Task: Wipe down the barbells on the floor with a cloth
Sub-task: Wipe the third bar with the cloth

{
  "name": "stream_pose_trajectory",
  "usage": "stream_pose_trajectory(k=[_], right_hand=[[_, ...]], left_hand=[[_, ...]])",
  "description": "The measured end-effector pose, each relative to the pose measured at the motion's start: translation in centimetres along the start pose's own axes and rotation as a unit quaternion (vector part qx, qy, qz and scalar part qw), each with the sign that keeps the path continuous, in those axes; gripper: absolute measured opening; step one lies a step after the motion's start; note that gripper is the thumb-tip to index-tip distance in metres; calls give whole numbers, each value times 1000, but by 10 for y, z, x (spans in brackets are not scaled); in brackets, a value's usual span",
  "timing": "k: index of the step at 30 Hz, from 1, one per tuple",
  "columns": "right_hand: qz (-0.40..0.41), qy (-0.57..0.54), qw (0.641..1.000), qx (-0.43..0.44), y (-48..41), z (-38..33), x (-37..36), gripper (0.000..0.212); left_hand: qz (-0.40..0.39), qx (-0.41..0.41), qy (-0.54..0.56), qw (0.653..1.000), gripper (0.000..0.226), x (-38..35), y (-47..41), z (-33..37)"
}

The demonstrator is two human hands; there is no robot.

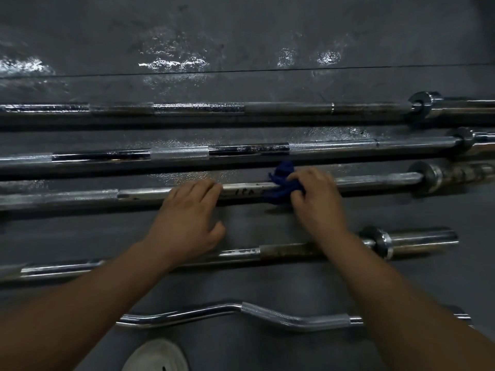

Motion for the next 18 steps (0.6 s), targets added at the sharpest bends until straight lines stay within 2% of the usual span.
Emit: stream_pose_trajectory(k=[3, 4, 5, 7, 8, 9, 10, 12, 13, 14, 17, 18], right_hand=[[75, -11, 982, -175, 16, 47, 14, 31], [89, -12, 977, -191, 25, 38, 10, 32], [81, -16, 983, -164, 31, 18, 2, 34], [10, -22, 1000, -20, 36, -28, -19, 38], [-21, -12, 999, 39, 35, -32, -23, 39], [-37, 7, 998, 55, 29, -23, -18, 38], [-27, 30, 999, 24, 22, 1, -10, 38], [41, 42, 989, -135, 21, 56, 15, 39], [64, 42, 980, -181, 28, 61, 18, 40], [64, 34, 982, -176, 33, 45, 13, 41], [-13, 12, 1000, 11, 46, -28, -19, 46], [-34, 12, 999, 34, 43, -27, -21, 43]], left_hand=[[5, -3, 9, 1000, 69, -3, 1, 0], [0, -3, 9, 1000, 71, -6, 1, 2], [-8, -4, 5, 1000, 74, -9, 3, 3], [-18, -10, -6, 1000, 77, -13, 8, 7], [-19, -12, -8, 1000, 77, -12, 12, 8], [-17, -12, -7, 1000, 75, -11, 15, 10], [-18, -10, -4, 1000, 74, -11, 18, 10], [-20, -4, 4, 1000, 72, -11, 23, 12], [-21, -3, 7, 1000, 71, -13, 25, 14], [-22, -1, 10, 1000, 70, -15, 26, 16], [-16, 8, 24, 1000, 63, -16, 28, 17], [-14, 5, 26, 1000, 62, -16, 28, 17]])
Point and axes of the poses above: each hand's wrist, its own y-axis away from the middle knuckle, its own x-axis out of the back of the hand, z = x × y, the point moved 8 cm from there along -y, towards the middle knuckle, and after that the axes turned 4 degrees about y, right-handed, at the moved point
